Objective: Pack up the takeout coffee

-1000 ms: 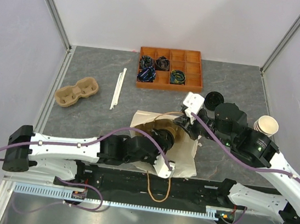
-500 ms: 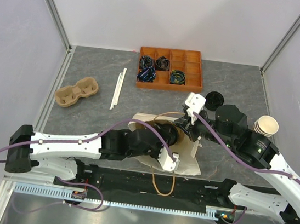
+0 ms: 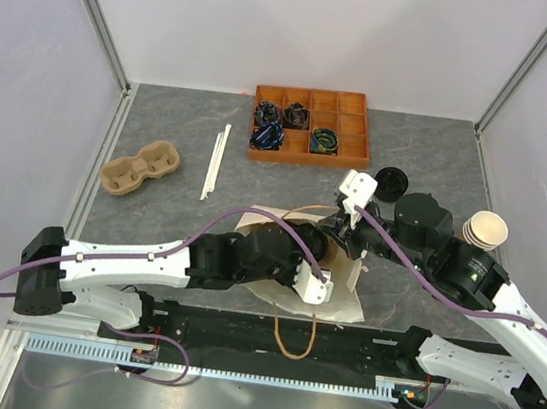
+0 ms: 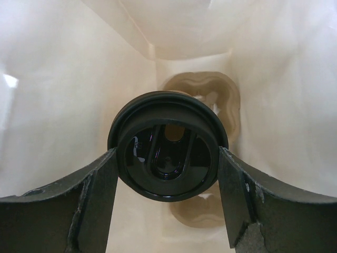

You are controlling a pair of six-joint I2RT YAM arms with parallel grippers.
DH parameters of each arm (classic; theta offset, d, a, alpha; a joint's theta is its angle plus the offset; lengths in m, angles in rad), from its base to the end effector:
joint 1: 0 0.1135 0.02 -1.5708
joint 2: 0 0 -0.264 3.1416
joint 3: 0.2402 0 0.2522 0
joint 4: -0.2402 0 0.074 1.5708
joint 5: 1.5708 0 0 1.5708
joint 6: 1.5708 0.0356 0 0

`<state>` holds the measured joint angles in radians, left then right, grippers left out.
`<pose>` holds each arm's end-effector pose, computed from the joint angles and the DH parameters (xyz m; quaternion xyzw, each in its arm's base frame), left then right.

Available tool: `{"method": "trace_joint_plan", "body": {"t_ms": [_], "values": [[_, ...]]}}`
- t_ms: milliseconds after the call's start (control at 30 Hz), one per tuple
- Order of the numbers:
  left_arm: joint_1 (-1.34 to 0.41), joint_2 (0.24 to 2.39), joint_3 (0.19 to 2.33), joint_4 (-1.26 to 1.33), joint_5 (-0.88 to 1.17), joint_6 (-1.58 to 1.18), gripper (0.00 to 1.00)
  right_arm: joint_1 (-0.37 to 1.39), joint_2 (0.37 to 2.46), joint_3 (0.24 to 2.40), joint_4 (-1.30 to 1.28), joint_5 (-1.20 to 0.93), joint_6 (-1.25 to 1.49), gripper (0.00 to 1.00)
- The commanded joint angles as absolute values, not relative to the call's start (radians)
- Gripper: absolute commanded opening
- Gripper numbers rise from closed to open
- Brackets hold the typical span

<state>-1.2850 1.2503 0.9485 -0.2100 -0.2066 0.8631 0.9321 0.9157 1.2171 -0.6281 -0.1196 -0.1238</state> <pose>0.0869 -0.2699 0.2952 0.7299 0.4549 -0.0182 0.5099 0.1032 0.1461 0.4178 -0.4387 0.6832 0.2734 0.5157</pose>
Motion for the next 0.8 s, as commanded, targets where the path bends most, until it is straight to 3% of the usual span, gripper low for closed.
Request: {"method": "trace_joint_plan", "body": {"t_ms": [0, 767], "values": [[-1.284, 1.269, 0.917, -0.137, -0.203, 0.827, 0.23, 0.937, 0.897, 1.21, -0.568, -0.14, -0.089, 0.0], [-1.269, 1.33, 0.943, -0.121, -0.207, 0.856, 0.22, 0.841, 0.917, 1.213, -0.555, -0.248, 0.136, 0.0]]}}
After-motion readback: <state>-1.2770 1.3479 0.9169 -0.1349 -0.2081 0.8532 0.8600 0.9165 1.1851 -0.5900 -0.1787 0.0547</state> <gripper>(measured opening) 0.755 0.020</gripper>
